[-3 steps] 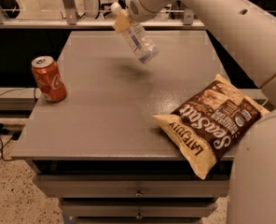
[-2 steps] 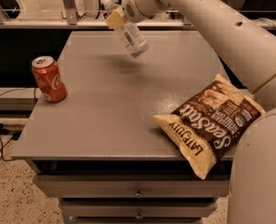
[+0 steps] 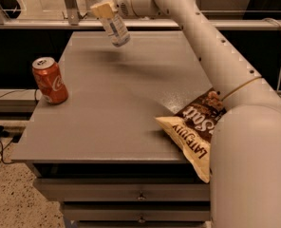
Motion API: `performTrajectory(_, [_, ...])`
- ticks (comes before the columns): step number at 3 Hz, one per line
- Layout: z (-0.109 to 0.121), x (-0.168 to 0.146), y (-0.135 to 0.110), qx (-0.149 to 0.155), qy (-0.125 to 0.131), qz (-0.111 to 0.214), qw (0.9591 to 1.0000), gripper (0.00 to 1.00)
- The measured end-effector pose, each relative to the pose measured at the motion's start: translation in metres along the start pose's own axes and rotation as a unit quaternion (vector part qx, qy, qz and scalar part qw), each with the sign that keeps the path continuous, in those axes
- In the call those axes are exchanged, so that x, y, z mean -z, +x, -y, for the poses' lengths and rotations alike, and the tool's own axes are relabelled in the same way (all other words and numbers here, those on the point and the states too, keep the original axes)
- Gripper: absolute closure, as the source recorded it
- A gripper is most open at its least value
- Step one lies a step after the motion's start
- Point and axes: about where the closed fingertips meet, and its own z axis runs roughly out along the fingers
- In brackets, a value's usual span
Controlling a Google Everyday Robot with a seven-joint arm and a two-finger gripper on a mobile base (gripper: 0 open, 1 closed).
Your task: Place blue plastic bottle upright
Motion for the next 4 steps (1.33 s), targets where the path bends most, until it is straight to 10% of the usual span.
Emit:
performTrajectory(1, [-0.001,-0.011,-0.001,-0.008,-0.021,0.040,0.9989,1.00])
performTrajectory(4, [-0.008,0.028,0.009,0.017,0.049,0.040,0.9979,1.00])
